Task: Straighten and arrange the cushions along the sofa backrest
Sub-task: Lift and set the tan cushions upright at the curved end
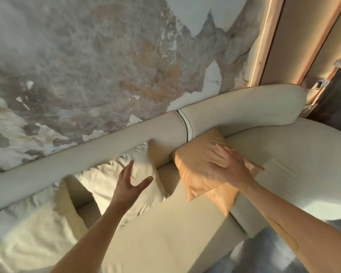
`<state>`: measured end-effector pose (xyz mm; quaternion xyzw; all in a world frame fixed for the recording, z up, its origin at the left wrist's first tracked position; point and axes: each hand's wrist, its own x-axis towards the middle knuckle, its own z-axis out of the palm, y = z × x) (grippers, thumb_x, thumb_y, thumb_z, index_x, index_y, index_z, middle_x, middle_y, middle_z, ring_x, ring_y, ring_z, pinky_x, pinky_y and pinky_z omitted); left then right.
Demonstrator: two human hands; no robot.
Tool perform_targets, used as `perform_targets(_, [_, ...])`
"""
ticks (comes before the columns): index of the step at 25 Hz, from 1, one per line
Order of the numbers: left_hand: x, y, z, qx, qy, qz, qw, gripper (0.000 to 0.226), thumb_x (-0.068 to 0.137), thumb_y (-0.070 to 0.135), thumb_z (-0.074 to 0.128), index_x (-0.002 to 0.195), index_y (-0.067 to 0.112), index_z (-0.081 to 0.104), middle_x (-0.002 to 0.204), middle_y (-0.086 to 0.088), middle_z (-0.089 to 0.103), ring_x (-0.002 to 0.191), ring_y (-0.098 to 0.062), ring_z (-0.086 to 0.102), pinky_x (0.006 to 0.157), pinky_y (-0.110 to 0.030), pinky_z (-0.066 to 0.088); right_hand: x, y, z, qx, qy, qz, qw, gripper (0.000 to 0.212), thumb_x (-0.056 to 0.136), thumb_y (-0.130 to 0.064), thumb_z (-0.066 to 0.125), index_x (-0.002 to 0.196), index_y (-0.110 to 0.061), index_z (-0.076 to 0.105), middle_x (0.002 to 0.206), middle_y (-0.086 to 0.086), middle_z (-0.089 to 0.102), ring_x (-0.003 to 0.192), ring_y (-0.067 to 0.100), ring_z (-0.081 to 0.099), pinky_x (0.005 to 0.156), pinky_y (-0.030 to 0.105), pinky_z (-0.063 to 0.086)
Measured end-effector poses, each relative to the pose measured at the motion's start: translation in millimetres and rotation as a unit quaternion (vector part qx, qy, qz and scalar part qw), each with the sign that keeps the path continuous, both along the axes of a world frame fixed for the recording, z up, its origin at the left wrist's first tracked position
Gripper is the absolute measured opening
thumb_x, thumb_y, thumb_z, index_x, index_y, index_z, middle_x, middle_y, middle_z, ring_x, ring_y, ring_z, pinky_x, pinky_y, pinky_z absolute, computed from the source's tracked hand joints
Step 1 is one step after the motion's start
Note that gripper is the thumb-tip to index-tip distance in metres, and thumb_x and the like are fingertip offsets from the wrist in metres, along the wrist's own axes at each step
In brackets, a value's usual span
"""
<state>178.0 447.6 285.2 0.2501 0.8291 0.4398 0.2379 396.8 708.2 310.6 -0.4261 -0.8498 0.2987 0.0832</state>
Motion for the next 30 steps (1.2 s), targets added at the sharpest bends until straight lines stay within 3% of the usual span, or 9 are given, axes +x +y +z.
perform_targets(7, [86.4,82.7,21.0,-0.014,0.024,-0.003,1.000,0.091,0.079,0.059,0.071,0.155,0.031,0.029,0.161,0.001,0.028,0.148,-0.016,0.026,0.115,-0.033,0.026,106.9,95.8,24.7,0.075,-0.068,0.016,0.995,0.097,0.067,-0.089,0.036,0.150,-0.045,0.017,0.161,0.002,0.021,0.146,0.032,0.017,0.111,0.057,0.027])
perform_targets(11, [137.7,132.8,28.7,-0.021,0.002,0.012,1.000,0.113,0.059,0.082,0.061,0.154,0.030,0.029,0.160,-0.002,0.029,0.147,-0.020,0.028,0.116,-0.038,0.028,163.2,148.8,27.9,0.071,-0.085,0.025,0.993,0.101,0.062,-0.093,0.026,0.150,-0.044,0.019,0.161,0.001,0.021,0.146,0.031,0.018,0.110,0.059,0.028])
perform_targets(14, [160.2,157.6,29.5,-0.033,-0.011,0.019,0.999,0.119,0.052,0.085,0.055,0.154,0.030,0.028,0.160,-0.004,0.031,0.147,-0.023,0.030,0.113,-0.039,0.030,181.8,169.6,23.6,0.045,-0.090,0.029,0.995,0.095,0.068,-0.090,0.034,0.150,-0.044,0.020,0.161,0.003,0.021,0.146,0.031,0.019,0.109,0.059,0.029])
perform_targets(20, [165.4,182.1,13.5,-0.056,-0.018,0.030,0.998,0.121,0.052,0.087,0.054,0.155,0.028,0.028,0.160,-0.005,0.031,0.146,-0.025,0.030,0.114,-0.043,0.030,173.5,185.1,1.9,0.004,-0.099,0.050,0.994,0.099,0.064,-0.092,0.030,0.150,-0.044,0.019,0.161,0.002,0.020,0.146,0.030,0.021,0.108,0.057,0.032])
perform_targets(26, [139.6,200.3,-9.7,-0.060,-0.046,0.044,0.996,0.121,0.053,0.088,0.053,0.155,0.029,0.028,0.160,-0.005,0.030,0.147,-0.025,0.030,0.115,-0.047,0.030,140.2,201.1,-9.4,-0.021,-0.105,0.065,0.992,0.086,0.078,-0.079,0.046,0.151,-0.040,0.021,0.161,0.004,0.019,0.145,0.031,0.022,0.107,0.053,0.030])
perform_targets(30, [120.2,208.5,-26.2,-0.072,-0.064,0.056,0.994,0.119,0.052,0.090,0.053,0.154,0.031,0.029,0.159,-0.004,0.032,0.146,-0.024,0.031,0.114,-0.045,0.030,111.6,215.1,-16.9,-0.036,-0.112,0.064,0.991,0.090,0.073,-0.081,0.046,0.150,-0.042,0.022,0.161,0.003,0.020,0.145,0.028,0.024,0.109,0.054,0.032])
